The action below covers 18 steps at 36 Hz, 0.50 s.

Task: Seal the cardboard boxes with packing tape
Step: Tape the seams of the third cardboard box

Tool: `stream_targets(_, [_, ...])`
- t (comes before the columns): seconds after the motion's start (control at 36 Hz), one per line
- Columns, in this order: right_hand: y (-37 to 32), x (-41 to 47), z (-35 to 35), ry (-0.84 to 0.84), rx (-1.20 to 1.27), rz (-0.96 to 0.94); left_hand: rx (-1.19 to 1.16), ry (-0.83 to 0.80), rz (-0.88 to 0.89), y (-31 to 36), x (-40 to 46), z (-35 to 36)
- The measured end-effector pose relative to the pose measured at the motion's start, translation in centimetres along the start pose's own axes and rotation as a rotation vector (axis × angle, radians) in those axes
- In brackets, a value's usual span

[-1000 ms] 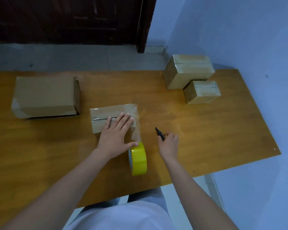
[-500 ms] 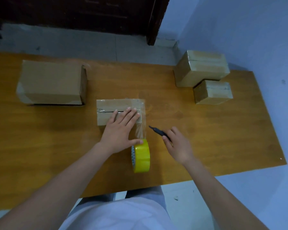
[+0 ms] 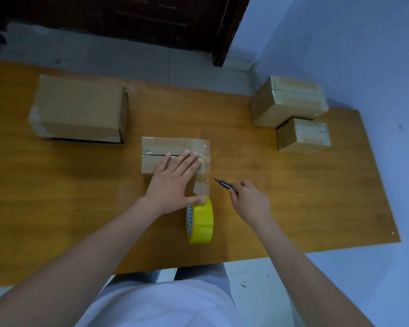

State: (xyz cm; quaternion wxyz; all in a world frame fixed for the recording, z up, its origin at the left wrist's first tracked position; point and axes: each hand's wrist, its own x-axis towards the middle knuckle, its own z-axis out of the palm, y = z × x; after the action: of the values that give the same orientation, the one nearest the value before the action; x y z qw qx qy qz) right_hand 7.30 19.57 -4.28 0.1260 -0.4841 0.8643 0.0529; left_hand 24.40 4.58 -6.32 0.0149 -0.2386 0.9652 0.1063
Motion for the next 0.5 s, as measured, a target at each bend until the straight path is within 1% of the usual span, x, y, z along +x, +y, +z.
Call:
stream_targets(0.08, [0.8, 0.8, 1.3, -0.055, 0.066, 0.146, -0.001, 0.001, -0.003, 0.0, 0.0, 0.0])
stream_targets(0.22, [0.4, 1.6, 3.4, -0.131, 0.149, 0.294, -0.006, 0.003, 0.001, -0.1, 0.1, -0.1])
stream_targets(0.28, [-0.5, 1.9, 3.9, -0.096, 0.108, 0.320, -0.014, 0.002, -0.001, -0.1, 0.1, -0.1])
stream_targets(0.31, [-1.0, 1.9, 3.9, -0.036, 0.140, 0.323, -0.018, 0.000, -0.002, -0.1, 0.1, -0.1])
stream_targets(0.33, [-1.6, 1.9, 3.9, 0.027, 0.237, 0.319, -0.019, -0.002, -0.004, -0.1, 0.1, -0.1])
stream_targets(0.36, [-2.3, 1.8, 3.7, 0.077, 0.426, 0.295, -0.020, -0.006, -0.005, -0.1, 0.1, -0.1])
stream_targets(0.39, [-3.0, 1.7, 3.3, 0.080, 0.700, 0.274, -0.023, -0.009, -0.006, -0.1, 0.1, -0.2])
stream_targets(0.42, [-3.7, 1.4, 2.6, 0.025, 0.994, 0.261, -0.028, -0.013, -0.007, 0.0, 0.1, -0.2])
stream_targets(0.44, [-4.5, 1.0, 2.1, -0.082, 1.245, 0.244, -0.032, -0.014, -0.007, 0.0, 0.1, -0.2])
stream_targets(0.47, [-4.9, 0.8, 2.2, -0.199, 1.381, 0.229, -0.035, -0.015, -0.007, 0.0, 0.2, -0.3])
stream_targets(0.5, [-5.2, 0.7, 2.5, -0.308, 1.432, 0.222, -0.041, -0.014, -0.006, 0.0, 0.2, -0.3])
